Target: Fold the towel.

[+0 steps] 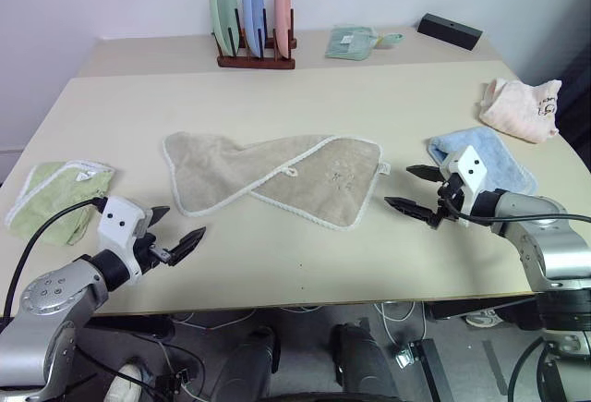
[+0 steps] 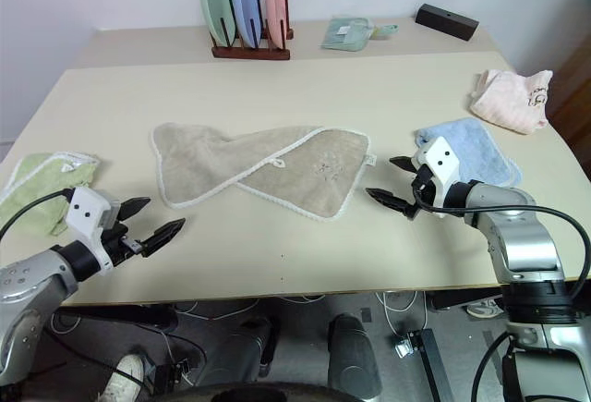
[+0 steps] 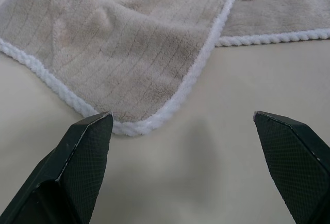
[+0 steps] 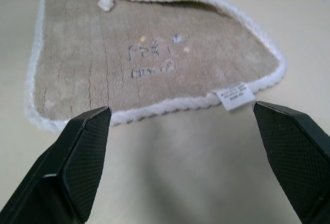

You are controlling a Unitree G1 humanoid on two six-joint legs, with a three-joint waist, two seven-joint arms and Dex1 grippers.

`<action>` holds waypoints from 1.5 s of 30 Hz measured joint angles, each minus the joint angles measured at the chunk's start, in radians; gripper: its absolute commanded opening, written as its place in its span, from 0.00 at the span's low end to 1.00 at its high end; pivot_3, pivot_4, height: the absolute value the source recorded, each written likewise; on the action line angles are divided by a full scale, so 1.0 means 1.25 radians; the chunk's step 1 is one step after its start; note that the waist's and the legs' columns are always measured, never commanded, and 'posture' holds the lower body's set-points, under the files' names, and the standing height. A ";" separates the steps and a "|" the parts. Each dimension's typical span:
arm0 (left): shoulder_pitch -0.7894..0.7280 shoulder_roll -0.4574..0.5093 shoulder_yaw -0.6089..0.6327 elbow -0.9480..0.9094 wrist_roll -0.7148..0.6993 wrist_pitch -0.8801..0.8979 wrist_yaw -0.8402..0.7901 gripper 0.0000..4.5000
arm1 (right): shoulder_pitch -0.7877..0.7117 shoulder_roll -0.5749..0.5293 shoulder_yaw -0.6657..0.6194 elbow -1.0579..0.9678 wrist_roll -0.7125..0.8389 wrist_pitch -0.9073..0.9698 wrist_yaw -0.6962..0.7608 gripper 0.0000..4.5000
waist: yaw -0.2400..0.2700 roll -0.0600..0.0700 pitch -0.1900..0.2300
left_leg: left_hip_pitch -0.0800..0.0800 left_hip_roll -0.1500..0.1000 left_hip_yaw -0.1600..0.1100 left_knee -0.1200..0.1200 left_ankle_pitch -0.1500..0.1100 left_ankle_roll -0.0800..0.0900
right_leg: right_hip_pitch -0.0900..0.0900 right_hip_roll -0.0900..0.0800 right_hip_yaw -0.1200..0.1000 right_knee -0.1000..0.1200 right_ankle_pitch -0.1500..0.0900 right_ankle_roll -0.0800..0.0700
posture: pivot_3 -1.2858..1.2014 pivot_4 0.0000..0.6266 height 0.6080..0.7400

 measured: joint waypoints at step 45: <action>-0.276 0.090 -0.265 0.388 0.332 -0.296 -0.017 0.02 | -0.172 0.101 0.135 0.041 -0.153 -0.036 -0.169 1.00 | -0.010 0.001 -0.001 | 0.001 0.002 0.003 -0.001 0.000 0.000 | -0.001 0.003 0.003 -0.002 0.004 0.002 | 0.52 0.24 1.00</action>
